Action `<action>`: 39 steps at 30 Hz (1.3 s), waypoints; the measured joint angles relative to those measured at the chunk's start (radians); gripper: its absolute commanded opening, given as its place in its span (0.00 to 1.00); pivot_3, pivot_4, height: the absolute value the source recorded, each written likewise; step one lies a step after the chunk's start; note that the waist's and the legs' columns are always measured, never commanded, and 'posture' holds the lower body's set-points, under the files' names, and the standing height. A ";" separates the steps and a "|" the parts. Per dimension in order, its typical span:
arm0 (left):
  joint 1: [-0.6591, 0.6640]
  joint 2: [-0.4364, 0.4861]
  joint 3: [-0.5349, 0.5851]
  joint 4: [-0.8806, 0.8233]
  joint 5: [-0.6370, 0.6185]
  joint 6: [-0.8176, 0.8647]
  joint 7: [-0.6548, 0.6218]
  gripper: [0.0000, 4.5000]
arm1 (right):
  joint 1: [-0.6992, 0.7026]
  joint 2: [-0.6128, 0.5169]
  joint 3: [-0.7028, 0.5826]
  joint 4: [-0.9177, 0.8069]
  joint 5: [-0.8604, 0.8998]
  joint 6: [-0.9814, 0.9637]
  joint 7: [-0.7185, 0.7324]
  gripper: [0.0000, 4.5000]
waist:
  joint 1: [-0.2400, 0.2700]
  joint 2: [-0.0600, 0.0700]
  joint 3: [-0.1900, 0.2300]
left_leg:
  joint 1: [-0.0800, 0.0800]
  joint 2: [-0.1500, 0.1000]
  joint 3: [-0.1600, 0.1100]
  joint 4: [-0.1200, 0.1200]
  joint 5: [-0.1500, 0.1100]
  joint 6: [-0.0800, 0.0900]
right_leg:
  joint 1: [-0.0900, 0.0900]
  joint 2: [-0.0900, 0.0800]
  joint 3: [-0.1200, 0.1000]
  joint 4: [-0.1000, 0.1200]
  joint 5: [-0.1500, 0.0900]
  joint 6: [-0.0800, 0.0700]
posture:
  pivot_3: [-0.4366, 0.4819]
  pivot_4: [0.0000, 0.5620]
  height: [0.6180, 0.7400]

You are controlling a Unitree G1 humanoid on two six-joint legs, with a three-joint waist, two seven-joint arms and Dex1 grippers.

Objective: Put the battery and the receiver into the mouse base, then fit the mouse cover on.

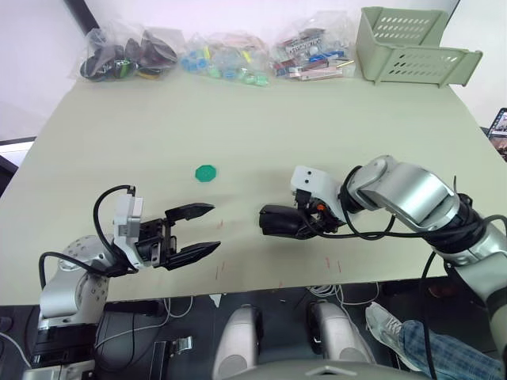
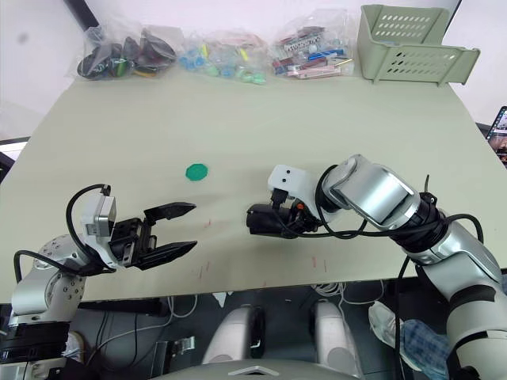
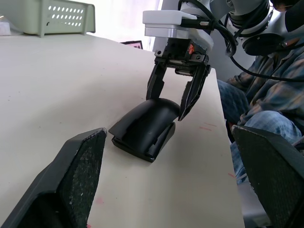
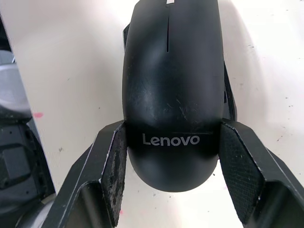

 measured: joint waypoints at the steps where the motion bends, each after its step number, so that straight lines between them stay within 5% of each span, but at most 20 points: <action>1: -0.003 0.000 -0.001 0.004 0.001 0.000 -0.001 1.00 | 0.004 -0.003 0.000 -0.008 0.001 -0.003 -0.005 0.50 | 0.000 0.000 0.000 | 0.000 0.000 0.000 0.000 0.000 0.000 | 0.000 0.000 0.000 0.000 0.000 0.000 | 0.48 0.27 1.00; 15: -0.007 -0.001 -0.004 0.024 0.009 -0.001 -0.004 1.00 | 0.012 -0.130 0.100 -0.016 -0.022 -0.222 0.072 0.50 | 0.001 0.000 0.000 | 0.000 0.000 0.000 0.001 0.000 0.000 | 0.001 0.000 0.000 0.000 0.000 0.000 | 0.48 0.27 1.00; 39: 0.004 -0.008 -0.004 0.024 0.010 -0.004 -0.004 1.00 | -0.021 -0.065 0.086 0.048 -0.036 -0.154 0.090 0.50 | -0.001 -0.001 -0.001 | 0.001 0.001 -0.001 0.002 0.000 0.000 | 0.002 0.000 -0.001 0.000 0.000 0.000 | 0.48 0.27 1.00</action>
